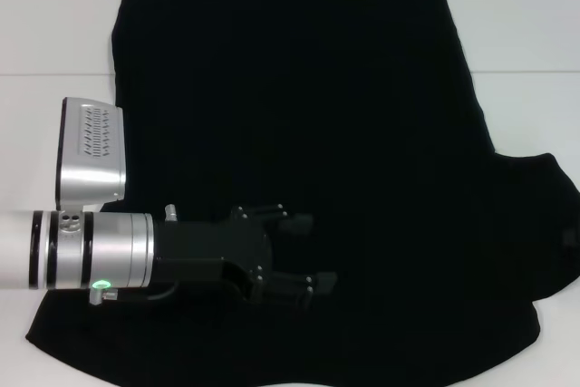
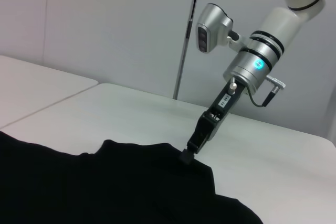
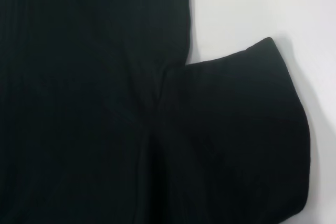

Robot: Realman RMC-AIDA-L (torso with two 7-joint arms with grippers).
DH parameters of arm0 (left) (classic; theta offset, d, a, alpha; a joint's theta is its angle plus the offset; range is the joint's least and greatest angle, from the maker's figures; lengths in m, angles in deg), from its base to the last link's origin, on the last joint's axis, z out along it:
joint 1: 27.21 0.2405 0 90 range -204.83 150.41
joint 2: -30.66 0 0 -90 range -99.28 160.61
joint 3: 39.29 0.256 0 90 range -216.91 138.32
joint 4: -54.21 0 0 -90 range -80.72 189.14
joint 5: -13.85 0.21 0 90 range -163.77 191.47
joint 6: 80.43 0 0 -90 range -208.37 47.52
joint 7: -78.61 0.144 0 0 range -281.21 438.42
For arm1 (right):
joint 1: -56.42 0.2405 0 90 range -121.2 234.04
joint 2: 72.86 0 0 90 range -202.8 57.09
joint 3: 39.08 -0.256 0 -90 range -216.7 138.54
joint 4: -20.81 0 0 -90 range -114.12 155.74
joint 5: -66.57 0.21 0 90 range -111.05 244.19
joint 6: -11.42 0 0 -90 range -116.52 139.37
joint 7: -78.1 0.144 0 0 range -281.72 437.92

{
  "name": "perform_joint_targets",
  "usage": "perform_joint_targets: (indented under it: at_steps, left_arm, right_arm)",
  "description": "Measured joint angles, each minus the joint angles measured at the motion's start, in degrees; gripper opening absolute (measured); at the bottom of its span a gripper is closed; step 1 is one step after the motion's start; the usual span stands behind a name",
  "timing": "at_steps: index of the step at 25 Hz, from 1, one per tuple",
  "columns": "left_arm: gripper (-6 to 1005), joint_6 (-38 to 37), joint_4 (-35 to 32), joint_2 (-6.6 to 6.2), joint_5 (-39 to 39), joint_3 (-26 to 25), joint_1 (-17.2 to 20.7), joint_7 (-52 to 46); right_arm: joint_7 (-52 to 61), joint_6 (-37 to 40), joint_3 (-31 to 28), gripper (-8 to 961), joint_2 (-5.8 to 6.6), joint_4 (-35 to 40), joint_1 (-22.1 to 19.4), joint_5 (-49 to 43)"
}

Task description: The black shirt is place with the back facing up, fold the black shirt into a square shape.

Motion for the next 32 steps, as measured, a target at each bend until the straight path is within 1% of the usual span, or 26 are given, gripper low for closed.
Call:
perform_joint_targets:
  at_steps: [5, 11, 14, 19, 24, 26, 29, 31, 32]
  left_arm:
    - [891, 0.0, 0.09, -0.04, -0.01, -0.36, 0.07, 0.01]
    - [891, -0.01, 0.17, 0.07, -0.11, -0.36, 0.19, -0.19]
    - [891, -0.02, 0.0, 0.17, -0.53, -0.34, 0.21, -0.96]
    - [891, -0.49, 0.11, 0.19, -2.15, -0.31, 0.39, -1.28]
    - [890, -0.58, 0.33, 0.22, -2.53, -0.31, 0.48, -1.37]
    - [890, -0.55, 0.42, 0.22, -2.76, -0.31, 0.52, -1.38]
    - [890, -0.54, 0.52, 0.22, -3.13, -0.31, 0.56, -1.39]
    - [891, -0.56, 0.52, 0.22, -3.19, -0.31, 0.56, -1.54]
    - [891, -0.57, 0.48, 0.22, -3.19, -0.31, 0.56, -1.76]
  right_arm:
    - [-0.28, -1.03, -0.21, 136, -0.26, 0.38, -0.41, 0.11]
    - [-1.62, -4.34, -0.62, 17, -0.65, 1.38, -0.91, 0.53]
    - [-3.14, -6.53, -1.44, 3, -0.78, 1.7, -0.98, 0.72]
    - [-7.15, -8.21, -4.36, 19, -0.96, 1.71, -1.14, 2.34]
    - [-8.81, -5.9, -4.78, 35, -0.75, 1.94, -1.21, 3.76]
    - [-9.7, -4.58, -4.88, 42, -0.84, 2.48, -1.23, 4.5]
    - [-12.46, -1.35, -4.9, 51, -1.26, 3.2, -1.16, 7.32]
    - [-13.93, 0.52, -4.43, 58, -1.75, 3.69, -0.69, 9.47]
    - [-14.29, 1.14, -3.97, 61, -2.2, 4.02, -0.17, 10.3]
